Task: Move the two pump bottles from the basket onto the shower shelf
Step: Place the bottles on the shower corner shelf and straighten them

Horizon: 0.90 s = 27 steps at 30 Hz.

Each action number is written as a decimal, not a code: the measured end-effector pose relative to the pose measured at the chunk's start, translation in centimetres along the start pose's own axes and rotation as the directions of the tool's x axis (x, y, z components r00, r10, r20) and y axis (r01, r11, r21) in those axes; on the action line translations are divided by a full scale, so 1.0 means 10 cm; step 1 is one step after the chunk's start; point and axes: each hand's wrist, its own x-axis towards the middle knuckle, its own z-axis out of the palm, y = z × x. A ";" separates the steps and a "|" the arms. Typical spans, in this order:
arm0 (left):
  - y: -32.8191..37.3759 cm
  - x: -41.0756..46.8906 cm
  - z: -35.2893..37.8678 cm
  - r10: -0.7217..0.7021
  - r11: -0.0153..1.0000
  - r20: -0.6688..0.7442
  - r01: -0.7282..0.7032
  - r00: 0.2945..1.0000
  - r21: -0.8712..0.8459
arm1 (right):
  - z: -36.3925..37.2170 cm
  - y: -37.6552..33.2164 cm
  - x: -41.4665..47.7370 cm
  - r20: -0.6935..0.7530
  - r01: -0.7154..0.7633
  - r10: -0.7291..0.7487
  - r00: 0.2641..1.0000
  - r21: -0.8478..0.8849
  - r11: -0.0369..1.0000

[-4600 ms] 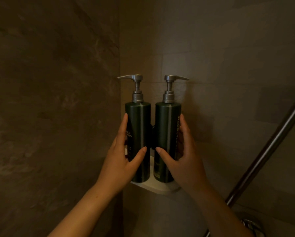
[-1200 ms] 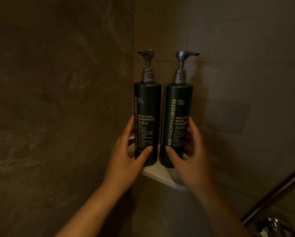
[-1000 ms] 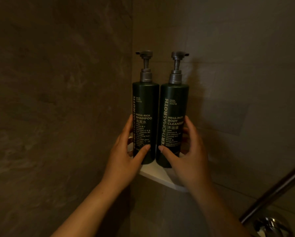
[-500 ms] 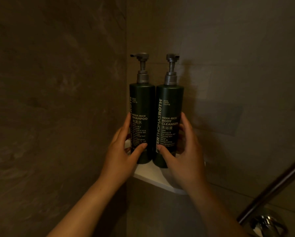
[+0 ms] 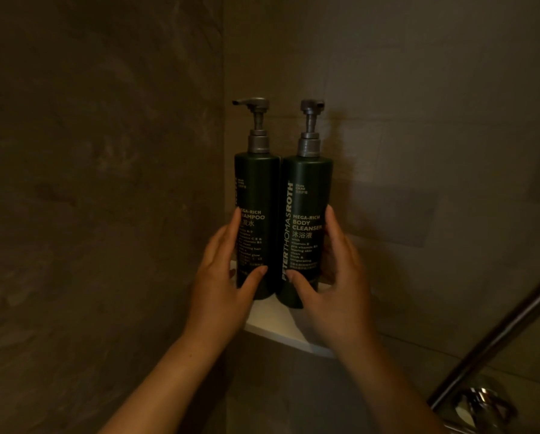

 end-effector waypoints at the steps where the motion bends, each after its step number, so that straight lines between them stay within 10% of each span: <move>1: -0.01 0.01 0.00 -0.002 1.000 0.002 0.002 1.000 0.000 | 0.01 0.00 0.00 -0.002 0.004 -0.004 1.000 -0.014 1.000; 27: -0.26 0.12 0.06 -0.084 0.990 0.012 0.085 0.996 -0.114 | 0.10 0.00 0.01 0.003 -0.052 0.053 0.999 -0.140 0.989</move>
